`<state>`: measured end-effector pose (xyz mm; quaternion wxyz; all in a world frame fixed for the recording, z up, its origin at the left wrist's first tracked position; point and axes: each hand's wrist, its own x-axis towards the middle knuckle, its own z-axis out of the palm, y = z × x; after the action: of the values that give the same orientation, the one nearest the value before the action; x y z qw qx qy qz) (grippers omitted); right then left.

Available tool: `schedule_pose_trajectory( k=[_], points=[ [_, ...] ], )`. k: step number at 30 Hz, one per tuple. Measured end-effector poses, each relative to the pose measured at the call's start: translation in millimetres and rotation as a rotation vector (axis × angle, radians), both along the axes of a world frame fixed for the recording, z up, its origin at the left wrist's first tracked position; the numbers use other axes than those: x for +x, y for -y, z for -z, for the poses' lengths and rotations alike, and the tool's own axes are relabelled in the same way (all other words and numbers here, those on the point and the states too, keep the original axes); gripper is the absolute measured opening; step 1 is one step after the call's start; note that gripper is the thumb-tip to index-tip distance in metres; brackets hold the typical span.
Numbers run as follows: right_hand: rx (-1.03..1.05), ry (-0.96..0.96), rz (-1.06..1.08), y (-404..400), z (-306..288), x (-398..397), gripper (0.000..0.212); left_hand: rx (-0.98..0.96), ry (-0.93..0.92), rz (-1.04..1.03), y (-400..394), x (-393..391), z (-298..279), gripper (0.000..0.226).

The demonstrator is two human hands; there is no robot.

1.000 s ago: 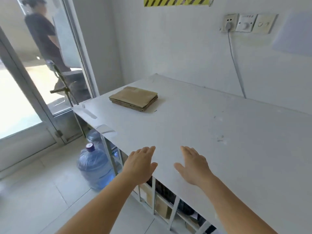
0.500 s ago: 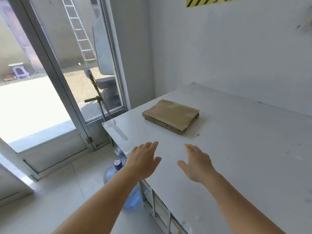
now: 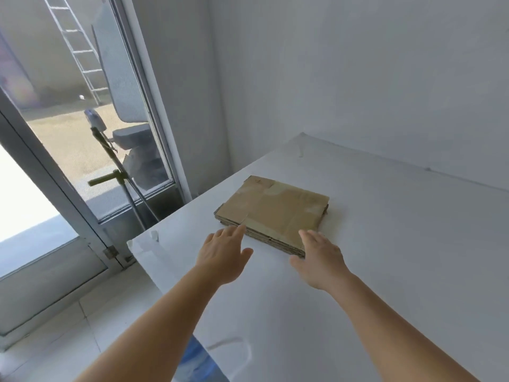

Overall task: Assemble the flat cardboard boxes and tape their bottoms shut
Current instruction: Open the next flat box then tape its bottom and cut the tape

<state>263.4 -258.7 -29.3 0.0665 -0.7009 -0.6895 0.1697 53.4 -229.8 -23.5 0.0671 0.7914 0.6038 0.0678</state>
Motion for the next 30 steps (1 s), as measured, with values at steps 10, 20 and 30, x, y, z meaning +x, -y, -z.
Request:
schedule_pose_trajectory(
  k=[10,20,30],
  points=[
    [-0.117,-0.124,0.447,-67.1,31.4,-22.8,0.075,-0.046,0.050,0.154,-133.7,-25.0,35.5,0.052],
    [-0.084,-0.189,0.652,-85.0,42.2,-38.9,0.071,-0.188,0.167,0.135,-178.1,-35.4,58.5,0.068],
    [0.144,-0.277,0.787,-71.7,27.5,-41.6,0.070,-0.086,0.412,0.177,-171.9,-32.7,40.7,0.075]
  ],
)
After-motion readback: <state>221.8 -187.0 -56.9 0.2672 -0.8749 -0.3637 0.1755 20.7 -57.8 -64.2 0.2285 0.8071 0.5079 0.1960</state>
